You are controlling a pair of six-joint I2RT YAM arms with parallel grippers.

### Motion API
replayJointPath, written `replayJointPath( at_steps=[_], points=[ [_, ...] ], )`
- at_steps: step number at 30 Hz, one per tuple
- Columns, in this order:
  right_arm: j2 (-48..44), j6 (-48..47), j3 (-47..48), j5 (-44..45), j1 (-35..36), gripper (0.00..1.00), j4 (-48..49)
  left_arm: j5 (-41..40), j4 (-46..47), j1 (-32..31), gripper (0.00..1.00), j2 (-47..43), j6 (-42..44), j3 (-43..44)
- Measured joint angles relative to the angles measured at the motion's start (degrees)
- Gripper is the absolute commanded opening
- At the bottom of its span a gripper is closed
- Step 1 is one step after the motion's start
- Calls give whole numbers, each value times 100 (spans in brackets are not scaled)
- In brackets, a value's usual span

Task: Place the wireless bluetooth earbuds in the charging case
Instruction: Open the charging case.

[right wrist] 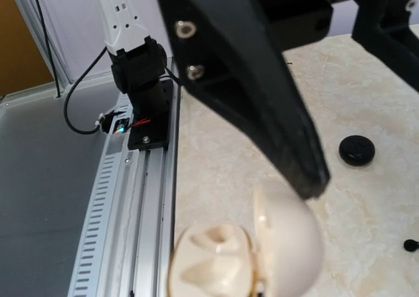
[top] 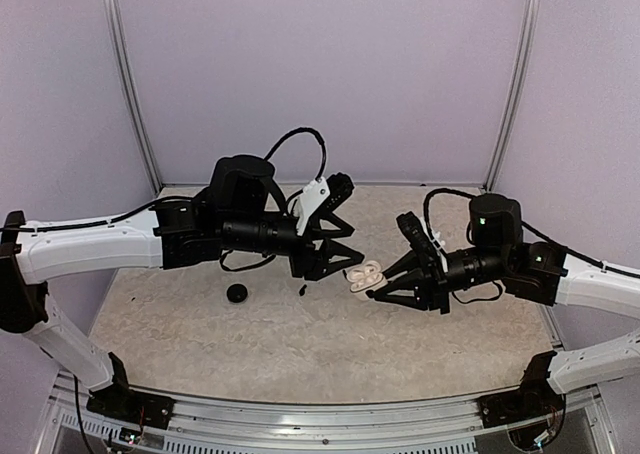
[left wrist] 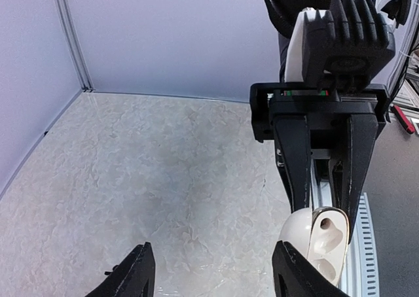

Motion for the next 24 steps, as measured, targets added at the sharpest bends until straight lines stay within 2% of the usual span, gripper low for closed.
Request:
replayJointPath(
  at_steps=[10,14,20,24],
  points=[
    [-96,50,-4,144,0,0,31,603,455,551,65,-435,-365,-304],
    [-118,74,-31,153,0,0,42,586,400,1119,61,-503,-531,-168],
    [-118,76,-35,162,0,0,177,192,-516,2262,58,686,-695,1207],
    [-118,94,-39,155,0,0,229,-127,-1307,2721,55,1523,-704,1781]
  ],
)
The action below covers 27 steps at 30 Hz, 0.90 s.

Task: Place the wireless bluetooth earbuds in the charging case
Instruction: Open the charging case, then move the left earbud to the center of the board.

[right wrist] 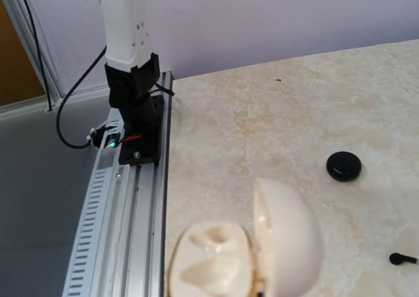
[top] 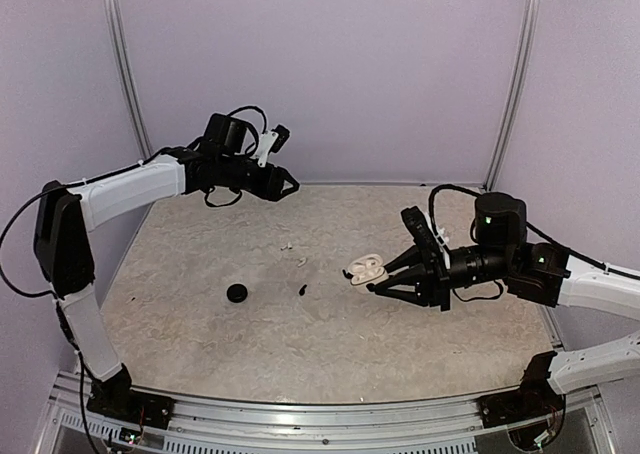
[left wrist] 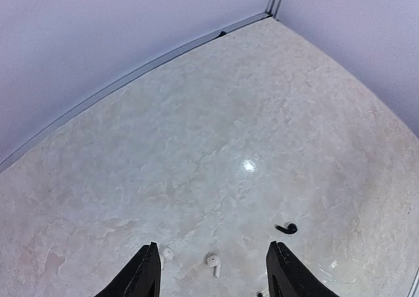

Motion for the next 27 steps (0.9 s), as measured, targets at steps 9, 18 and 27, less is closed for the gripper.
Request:
replayJointPath(
  at_steps=[9,18,27],
  points=[
    [0,48,-7,-15,0,0,17,-610,-1226,376,50,1694,63,1150],
    [31,50,-7,-22,0,0,20,-656,-1897,356,51,2723,348,1856],
    [57,63,-7,-44,0,0,28,-778,-2144,271,50,3250,509,2166]
  ],
)
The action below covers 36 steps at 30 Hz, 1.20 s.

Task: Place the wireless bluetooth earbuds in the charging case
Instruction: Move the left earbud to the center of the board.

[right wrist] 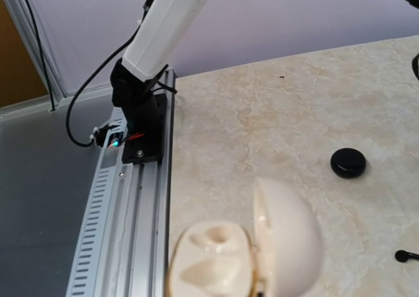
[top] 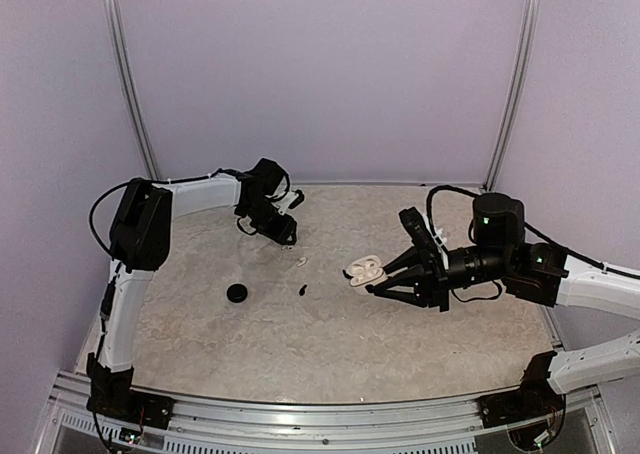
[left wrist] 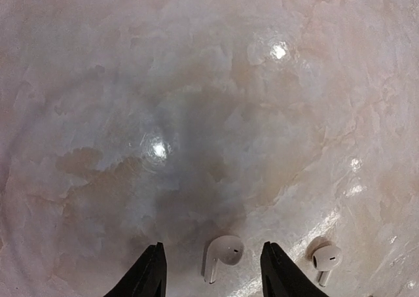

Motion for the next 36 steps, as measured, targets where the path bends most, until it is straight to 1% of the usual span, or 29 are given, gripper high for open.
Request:
replayJointPath(
  at_steps=[3,12,18,22,26,30,36],
  points=[
    [4,0,0,0,0,0,0,-37,-55,-35,48,116,35,103],
    [22,-2,0,0,0,0,-2,-308,-219,-173,31,214,149,142],
    [20,-2,0,0,0,0,-2,-479,-24,-310,22,166,157,-68],
    [17,-4,0,0,0,0,-4,-514,293,-341,17,7,125,-411],
    [-26,-4,-4,0,0,0,-7,-542,577,-463,14,-319,15,-986],
    [-146,-7,-46,4,0,0,-4,-586,791,-765,12,-920,-190,-1947],
    [-254,-4,-85,0,0,0,-7,-474,811,-1255,11,-1950,-684,-3418]
  ],
)
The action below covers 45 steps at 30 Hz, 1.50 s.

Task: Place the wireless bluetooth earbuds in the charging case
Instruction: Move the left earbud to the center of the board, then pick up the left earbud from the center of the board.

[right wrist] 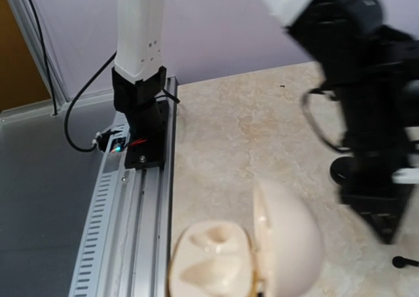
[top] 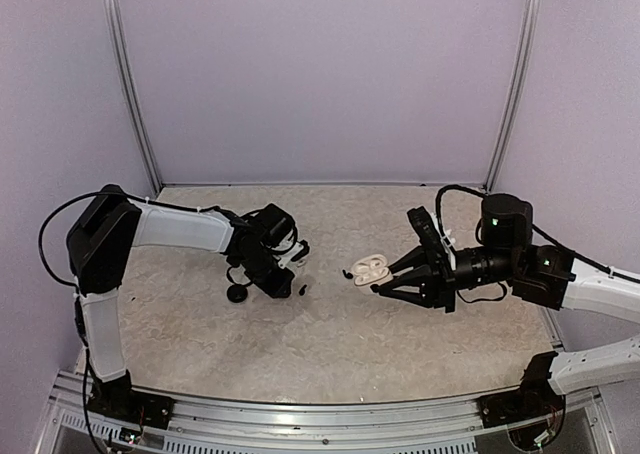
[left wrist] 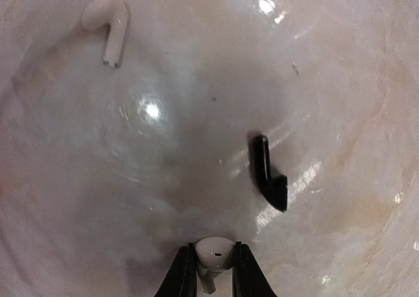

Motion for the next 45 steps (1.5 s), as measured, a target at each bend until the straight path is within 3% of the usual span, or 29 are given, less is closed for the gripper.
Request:
replayJointPath(
  at_steps=[12,17,27,45],
  points=[
    [-33,4,-33,-68,0,0,37,55,-750,-1329,11,-1550,-1582,-1821],
    [-33,9,-31,-118,0,0,35,39,-1025,-1869,17,-1888,-2055,-2181],
    [-33,24,-33,-127,0,0,33,-251,-1827,-2061,38,-1812,-2275,-1945],
    [-33,24,-33,-125,0,0,28,-459,-2645,-2153,34,-1200,-1823,-1119]
  ],
)
